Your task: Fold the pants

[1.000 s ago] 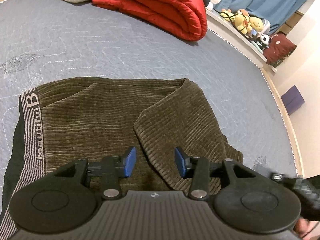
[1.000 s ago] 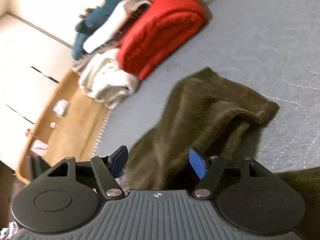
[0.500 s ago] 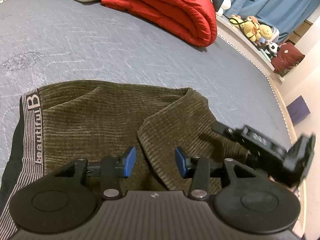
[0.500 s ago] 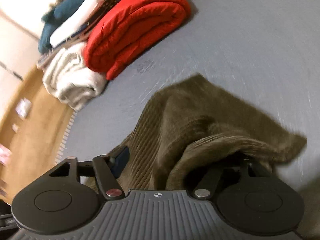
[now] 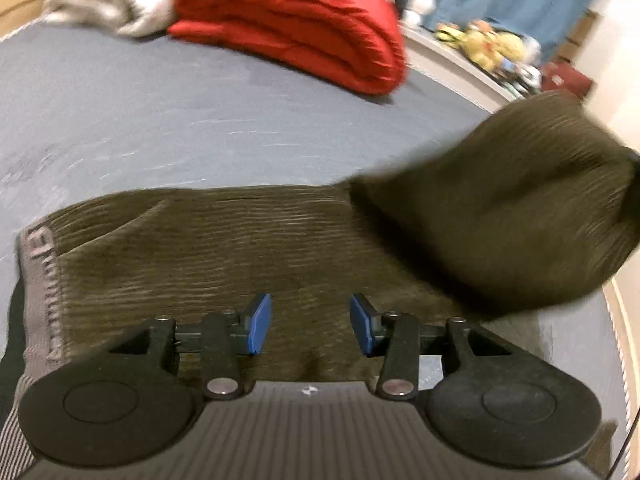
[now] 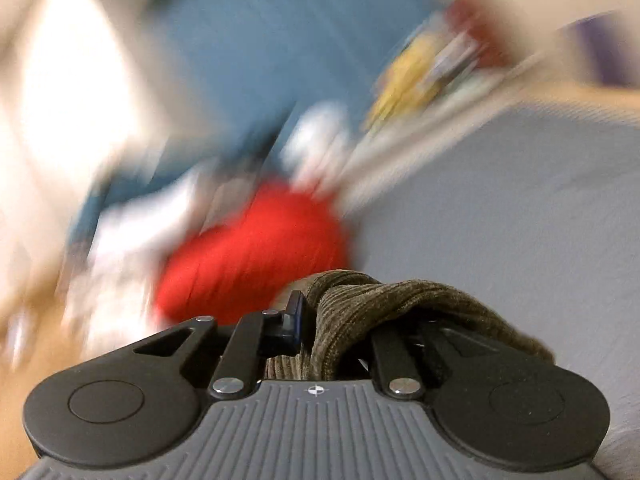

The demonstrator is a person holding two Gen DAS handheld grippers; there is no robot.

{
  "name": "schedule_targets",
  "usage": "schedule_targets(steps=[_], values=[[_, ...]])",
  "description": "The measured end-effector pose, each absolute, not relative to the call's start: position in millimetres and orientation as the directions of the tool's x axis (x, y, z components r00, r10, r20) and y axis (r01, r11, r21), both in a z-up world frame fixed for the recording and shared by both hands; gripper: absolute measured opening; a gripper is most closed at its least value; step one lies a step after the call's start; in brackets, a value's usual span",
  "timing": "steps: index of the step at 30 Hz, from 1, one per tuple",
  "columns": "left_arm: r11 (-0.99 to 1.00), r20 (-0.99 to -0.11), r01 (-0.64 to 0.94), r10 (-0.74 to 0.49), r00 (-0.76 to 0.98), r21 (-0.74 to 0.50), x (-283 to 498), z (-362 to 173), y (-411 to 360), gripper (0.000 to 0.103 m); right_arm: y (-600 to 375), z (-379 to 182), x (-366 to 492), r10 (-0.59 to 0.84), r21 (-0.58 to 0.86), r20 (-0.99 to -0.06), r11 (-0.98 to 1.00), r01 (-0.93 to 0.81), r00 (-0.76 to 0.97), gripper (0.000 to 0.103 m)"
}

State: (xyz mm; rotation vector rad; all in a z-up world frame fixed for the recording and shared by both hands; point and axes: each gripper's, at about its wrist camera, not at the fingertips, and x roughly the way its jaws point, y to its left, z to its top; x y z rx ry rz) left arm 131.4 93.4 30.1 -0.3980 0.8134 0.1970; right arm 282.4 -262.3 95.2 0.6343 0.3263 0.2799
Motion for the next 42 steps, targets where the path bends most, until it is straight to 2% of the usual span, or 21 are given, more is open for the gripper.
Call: schedule_targets(steps=[2, 3, 4, 5, 6, 9, 11, 13, 16, 18, 23, 25, 26, 27, 28, 29, 32, 36, 39, 40, 42], values=[[0.940, -0.718, -0.256, 0.017, 0.696, -0.227, 134.8, 27.4, 76.4, 0.049, -309.0, 100.8, 269.6, 0.083, 0.631, -0.199, 0.773, 0.063, 0.976, 0.016], [0.955, -0.705, -0.217, 0.012, 0.709, -0.202, 136.8, 25.0, 66.9, 0.051, -326.5, 96.9, 269.8, -0.031, 0.599, -0.235, 0.783, 0.170, 0.971, 0.022], [0.971, -0.693, -0.163, -0.004, 0.721, -0.175, 139.5, 20.6, 55.5, 0.056, -340.5, 87.1, 275.6, -0.114, 0.547, -0.299, 0.793, 0.268, 0.947, 0.025], [0.985, -0.691, -0.090, -0.039, 0.722, -0.150, 143.9, 13.5, 43.6, 0.066, -351.6, 74.0, 283.3, -0.155, 0.500, -0.372, 0.797, 0.339, 0.915, 0.028], [0.991, -0.698, -0.027, -0.073, 0.713, -0.131, 147.9, 4.9, 33.5, 0.071, -365.7, 53.6, 292.0, -0.174, 0.454, -0.457, 0.798, 0.397, 0.872, 0.031], [0.994, -0.743, 0.073, -0.111, 0.660, -0.083, 156.0, -26.2, 13.1, 0.071, -401.3, -1.9, 307.6, -0.096, 0.413, -0.597, 0.814, 0.408, 0.796, 0.034], [0.994, -0.764, 0.097, -0.105, 0.637, -0.056, 157.8, -42.9, 6.4, 0.071, -429.3, -31.9, 305.4, -0.076, 0.427, -0.636, 0.795, 0.432, 0.768, 0.036], [0.993, -0.767, 0.120, -0.087, 0.636, -0.013, 158.4, -51.7, 0.2, 0.071, -450.6, -50.2, 301.6, -0.054, 0.447, -0.646, 0.782, 0.434, 0.761, 0.043], [0.988, -0.757, 0.152, -0.067, 0.650, 0.043, 159.1, -59.5, -8.7, 0.071, -481.0, -72.1, 297.0, -0.013, 0.483, -0.660, 0.759, 0.437, 0.751, 0.045], [0.986, -0.748, 0.152, -0.053, 0.662, 0.065, 161.6, -64.7, -8.8, 0.071, -490.4, -76.3, 293.2, -0.013, 0.509, -0.656, 0.731, 0.455, 0.755, 0.050], [0.985, -0.735, 0.130, -0.005, 0.678, 0.113, 172.6, -72.4, -16.6, 0.071, -503.7, -74.2, 301.1, -0.057, 0.504, -0.644, 0.719, 0.479, 0.763, 0.051], [0.982, -0.738, 0.123, 0.023, 0.675, 0.143, 175.8, -71.8, -19.2, 0.051, -507.0, -75.2, 309.6, -0.057, 0.501, -0.650, 0.718, 0.483, 0.758, 0.050], [0.979, -0.740, 0.116, 0.047, 0.671, 0.167, 177.6, -71.1, -19.1, 0.023, -508.4, -74.6, 317.0, -0.057, 0.497, -0.658, 0.717, 0.490, 0.751, 0.045], [0.980, -0.745, 0.114, 0.048, 0.666, 0.165, 178.9, -68.7, -16.3, 0.017, -510.1, -73.7, 322.8, -0.066, 0.483, -0.668, 0.718, 0.500, 0.741, 0.028], [0.984, -0.749, 0.110, 0.033, 0.662, 0.141, 180.2, -65.1, -12.5, 0.013, -510.6, -71.2, 330.2, -0.075, 0.466, -0.680, 0.724, 0.508, 0.730, 0.019], [0.987, -0.748, 0.099, 0.027, 0.663, 0.124, 180.7, -61.0, -7.9, 0.012, -509.6, -66.5, 335.6, -0.070, 0.460, -0.683, 0.732, 0.503, 0.727, 0.009], [0.994, -0.731, 0.066, 0.015, 0.683, 0.082, 180.6, -42.7, 8.7, 0.011, -497.9, -25.8, 359.1, -0.057, 0.459, -0.650, 0.765, 0.451, 0.758, 0.008], [0.998, -0.710, 0.070, -0.054, 0.702, -0.007, 166.2, -14.0, 35.5, 0.010, -483.1, 54.7, 377.9, -0.019, 0.548, -0.501, 0.767, 0.335, 0.865, 0.007], [0.988, -0.723, 0.152, -0.081, 0.686, 0.034, 150.4, 3.3, 43.3, 0.011, -485.1, 90.8, 362.5, -0.050, 0.558, -0.369, 0.786, 0.264, 0.928, 0.007], [0.983, -0.740, 0.183, -0.104, 0.665, 0.027, 146.4, 3.7, 45.2, 0.010, -488.7, 88.6, 355.8, -0.074, 0.543, -0.371, 0.791, 0.281, 0.926, 0.007], [0.971, -0.779, 0.238, -0.140, 0.611, 0.011, 142.3, -1.7, 47.8, 0.010, -497.2, 63.1, 342.9, -0.139, 0.462, -0.454, 0.807, 0.366, 0.880, 0.007]])
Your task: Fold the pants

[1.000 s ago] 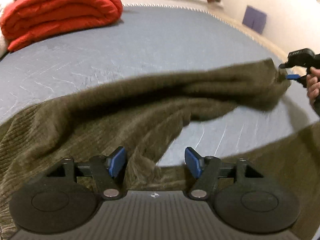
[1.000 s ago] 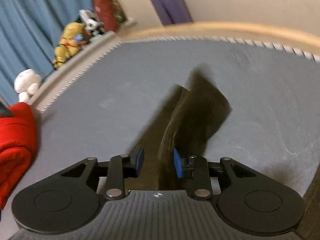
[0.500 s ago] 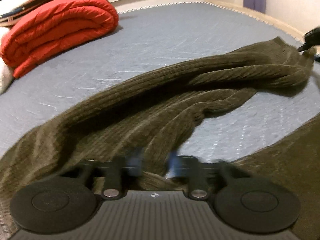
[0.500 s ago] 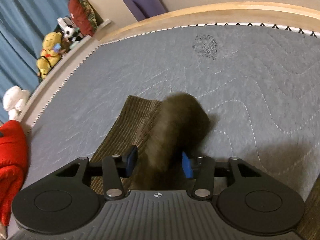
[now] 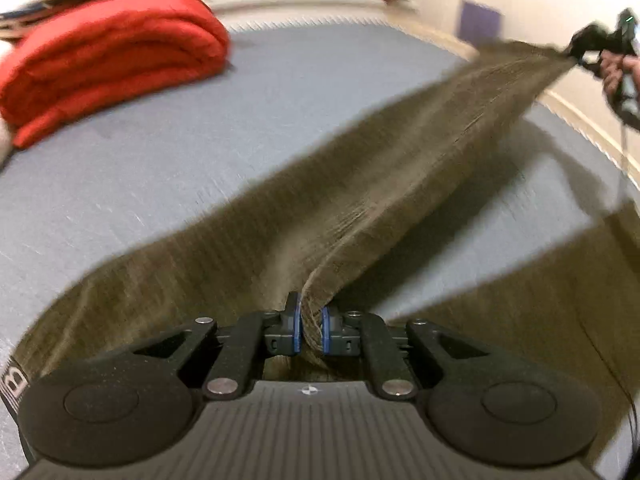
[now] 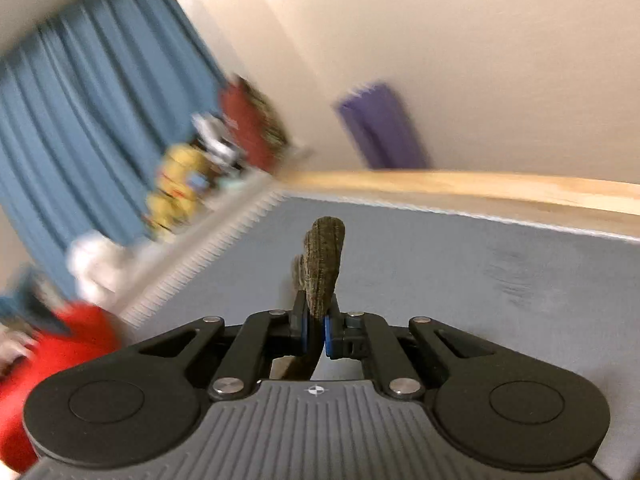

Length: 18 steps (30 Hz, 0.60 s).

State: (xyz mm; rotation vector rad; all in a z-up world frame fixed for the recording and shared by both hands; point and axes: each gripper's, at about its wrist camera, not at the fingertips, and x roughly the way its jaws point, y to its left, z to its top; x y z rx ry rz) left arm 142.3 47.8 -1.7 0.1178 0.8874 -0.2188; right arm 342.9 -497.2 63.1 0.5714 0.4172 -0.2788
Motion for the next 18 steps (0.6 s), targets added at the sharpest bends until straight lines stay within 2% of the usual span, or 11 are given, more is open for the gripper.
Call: schedule_targets(steps=[3, 6, 8, 13, 15, 16, 17, 18], values=[[0.944, -0.839, 0.329, -0.154, 0.522, 0.031, 140.5, -21.7, 40.1, 0.011, -516.8, -12.2, 323.3, -0.226, 0.296, -0.651, 0.804, 0.517, 0.724, 0.007], [0.935, -0.850, 0.352, -0.141, 0.507, 0.054, 138.5, -28.9, 35.9, 0.012, -535.7, -73.4, 301.9, -0.214, 0.251, -0.768, 0.766, 0.592, 0.603, 0.007], [0.936, -0.850, 0.348, -0.147, 0.506, 0.045, 138.9, -26.1, 37.3, 0.012, -544.4, -88.2, 287.4, -0.197, 0.296, -0.764, 0.738, 0.606, 0.614, 0.007], [0.926, -0.857, 0.377, -0.179, 0.484, 0.019, 139.9, -26.3, 41.0, 0.017, -544.9, -67.8, 270.1, -0.257, 0.307, -0.653, 0.770, 0.559, 0.712, 0.007], [0.928, -0.855, 0.373, -0.193, 0.481, 0.001, 144.1, -24.6, 49.7, 0.023, -549.1, -76.1, 275.0, -0.286, 0.211, -0.727, 0.773, 0.599, 0.624, 0.008], [0.931, -0.851, 0.363, -0.207, 0.483, -0.020, 146.7, -21.5, 53.7, 0.027, -553.2, -80.5, 274.1, -0.271, 0.210, -0.762, 0.755, 0.621, 0.588, 0.009], [0.935, -0.844, 0.354, -0.221, 0.489, -0.039, 147.4, -16.3, 59.9, 0.037, -557.6, -82.8, 269.6, -0.252, 0.223, -0.785, 0.738, 0.637, 0.567, 0.013], [0.937, -0.832, 0.344, -0.237, 0.501, -0.061, 146.1, -9.1, 67.8, 0.046, -559.7, -78.5, 262.5, -0.267, 0.219, -0.784, 0.725, 0.653, 0.560, 0.023]])
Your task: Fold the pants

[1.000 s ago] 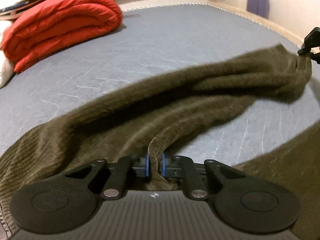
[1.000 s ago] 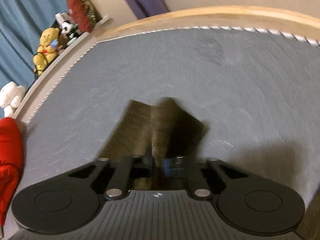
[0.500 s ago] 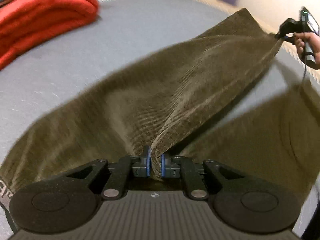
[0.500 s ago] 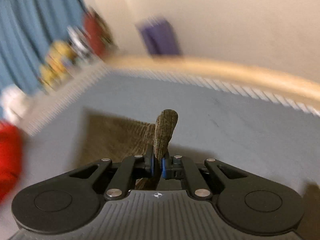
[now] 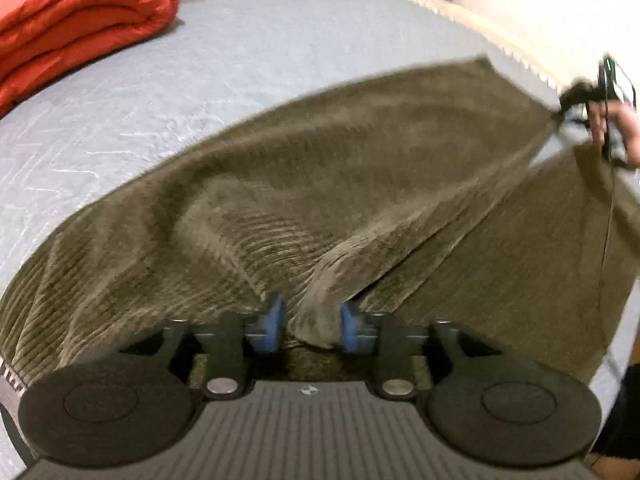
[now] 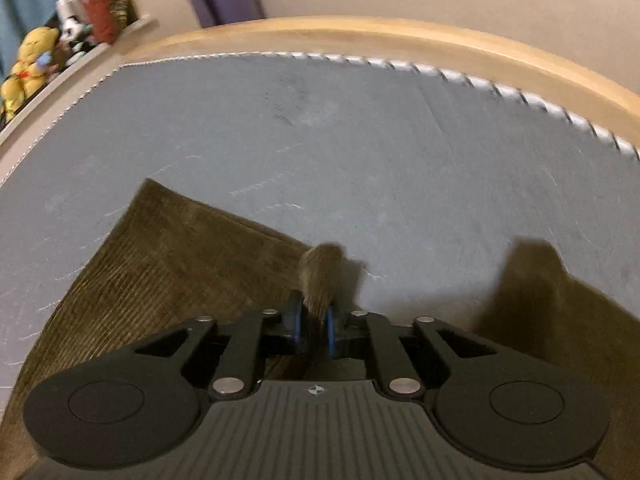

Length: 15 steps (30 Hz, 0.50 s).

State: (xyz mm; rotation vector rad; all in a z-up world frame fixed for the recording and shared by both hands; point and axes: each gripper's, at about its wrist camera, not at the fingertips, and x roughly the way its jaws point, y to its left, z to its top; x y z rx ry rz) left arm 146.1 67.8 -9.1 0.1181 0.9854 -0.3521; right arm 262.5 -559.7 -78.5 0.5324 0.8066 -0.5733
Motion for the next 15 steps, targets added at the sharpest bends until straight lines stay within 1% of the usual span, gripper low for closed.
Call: schedule_targets(steps=[1, 3, 5, 7, 10, 11, 14, 15], values=[[0.936, -0.821, 0.341, -0.261, 0.509, -0.086, 143.4, -3.0, 74.8, 0.049, -559.2, -69.0, 254.3, -0.316, 0.190, -0.772, 0.714, 0.674, 0.552, 0.026], [0.927, -0.789, 0.346, -0.321, 0.523, -0.148, 136.7, 11.8, 90.9, 0.051, -558.1, -47.5, 236.8, -0.397, 0.141, -0.730, 0.709, 0.691, 0.557, 0.027], [0.923, -0.750, 0.332, -0.356, 0.557, -0.191, 128.9, 27.2, 113.1, 0.051, -556.3, -26.3, 220.1, -0.420, 0.147, -0.694, 0.713, 0.686, 0.585, 0.027], [0.930, -0.721, 0.295, -0.357, 0.593, -0.219, 121.9, 36.8, 134.9, 0.051, -544.9, 1.2, 200.8, -0.413, 0.181, -0.647, 0.733, 0.655, 0.641, 0.027], [0.953, -0.705, 0.205, -0.302, 0.641, -0.221, 108.5, 46.6, 169.2, 0.051, -502.4, 41.2, 173.7, -0.344, 0.209, -0.550, 0.826, 0.524, 0.761, 0.030], [0.959, -0.702, 0.178, -0.284, 0.653, -0.223, 103.5, 48.7, 179.1, 0.051, -482.5, 50.0, 162.8, -0.309, 0.205, -0.517, 0.861, 0.465, 0.799, 0.033], [0.967, -0.693, 0.091, -0.235, 0.681, -0.238, 87.8, 54.2, 209.3, 0.049, -431.7, 61.4, 134.8, -0.177, 0.222, -0.477, 0.923, 0.313, 0.861, 0.034], [0.969, -0.692, 0.070, -0.218, 0.688, -0.236, 82.4, 55.5, 216.9, 0.045, -409.5, 62.4, 122.7, -0.119, 0.229, -0.472, 0.940, 0.251, 0.873, 0.034]])
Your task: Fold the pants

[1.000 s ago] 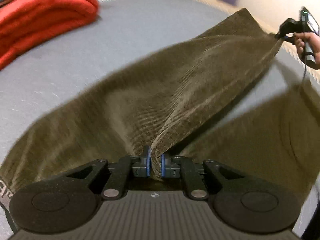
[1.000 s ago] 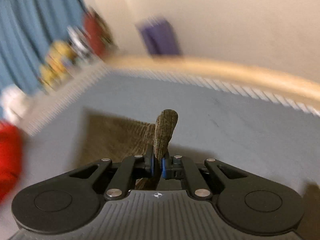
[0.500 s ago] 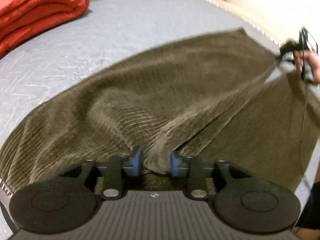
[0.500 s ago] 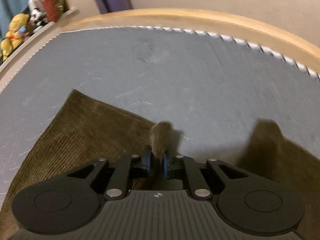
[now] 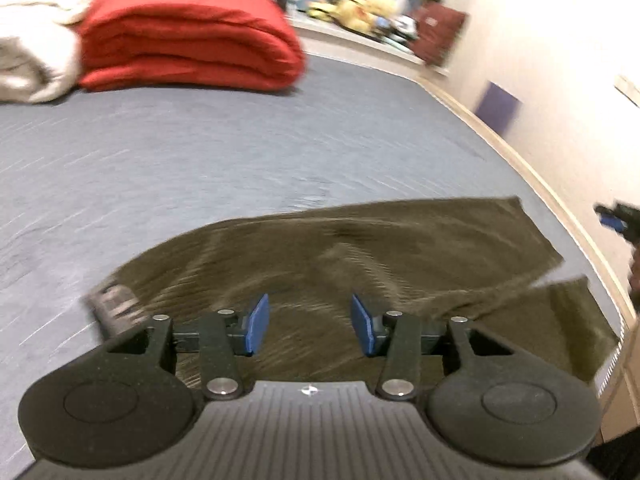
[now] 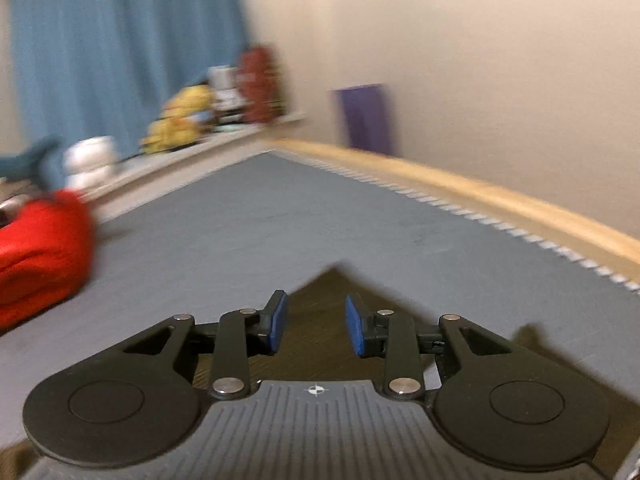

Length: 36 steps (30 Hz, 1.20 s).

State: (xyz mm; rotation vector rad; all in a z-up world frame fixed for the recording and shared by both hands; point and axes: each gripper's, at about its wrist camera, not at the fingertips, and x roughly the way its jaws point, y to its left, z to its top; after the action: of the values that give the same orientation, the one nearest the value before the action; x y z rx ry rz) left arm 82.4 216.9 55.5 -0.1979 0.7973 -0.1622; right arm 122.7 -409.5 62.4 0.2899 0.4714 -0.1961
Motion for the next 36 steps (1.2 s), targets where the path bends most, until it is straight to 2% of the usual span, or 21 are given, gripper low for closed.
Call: schedule_targets(steps=[3, 5, 8, 11, 16, 18, 20, 24, 27, 29, 35, 36], values=[[0.971, -0.686, 0.013, -0.178, 0.706, -0.239, 66.4, 58.6, 240.5, 0.029, -351.8, 63.0, 86.9, 0.025, 0.220, -0.468, 0.971, 0.089, 0.883, 0.034], [0.969, -0.689, -0.018, -0.163, 0.707, -0.248, 53.3, 60.2, 253.5, 0.023, -306.2, 63.2, 65.0, 0.131, 0.172, -0.480, 0.984, -0.054, 0.867, 0.034], [0.968, -0.713, -0.049, -0.146, 0.686, -0.245, 35.8, 57.0, 270.3, 0.023, -235.5, 52.5, 29.7, 0.295, 0.077, -0.510, 0.951, -0.299, 0.808, 0.034], [0.967, -0.750, -0.066, -0.146, 0.645, -0.245, 18.5, 44.3, 286.1, 0.023, -168.1, 33.3, -16.2, 0.462, 0.016, -0.553, 0.838, -0.545, 0.693, 0.033], [0.945, -0.810, -0.139, -0.172, 0.560, -0.297, -0.8, 0.7, 314.8, 0.027, -103.0, 8.8, -80.4, 0.614, -0.084, -0.645, 0.535, -0.841, 0.455, 0.032], [0.928, -0.816, -0.163, -0.199, 0.543, -0.335, -4.3, -14.2, 323.0, 0.038, -93.2, 3.3, -95.6, 0.626, -0.082, -0.669, 0.474, -0.877, 0.401, 0.032], [0.904, -0.813, -0.180, -0.243, 0.530, -0.388, -6.7, -27.5, 327.5, 0.046, -86.7, -2.6, -94.2, 0.624, -0.078, -0.690, 0.441, -0.894, 0.367, 0.034], [0.904, -0.822, -0.176, -0.256, 0.509, -0.390, 1.0, -37.4, 323.9, 0.061, -86.7, -16.2, -100.5, 0.602, -0.095, -0.741, 0.346, -0.934, 0.298, 0.034], [0.909, -0.827, -0.157, -0.267, 0.494, -0.387, 6.5, -40.6, 312.4, 0.062, -84.4, -28.4, -110.1, 0.582, -0.108, -0.765, 0.306, -0.946, 0.276, 0.044], [0.917, -0.835, -0.145, -0.260, 0.484, -0.370, 9.6, -42.5, 305.8, 0.062, -81.9, -35.1, -109.8, 0.564, -0.125, -0.779, 0.287, -0.950, 0.273, 0.046], [0.933, -0.848, -0.142, -0.229, 0.477, -0.332, 15.4, -51.5, 296.0, 0.062, -79.7, -45.8, -112.2, 0.566, -0.151, -0.779, 0.247, -0.957, 0.269, 0.046], [0.935, -0.848, -0.140, -0.224, 0.480, -0.326, 15.5, -51.5, 294.0, 0.058, -77.2, -48.0, -112.9, 0.568, -0.157, -0.777, 0.241, -0.958, 0.270, 0.041]])
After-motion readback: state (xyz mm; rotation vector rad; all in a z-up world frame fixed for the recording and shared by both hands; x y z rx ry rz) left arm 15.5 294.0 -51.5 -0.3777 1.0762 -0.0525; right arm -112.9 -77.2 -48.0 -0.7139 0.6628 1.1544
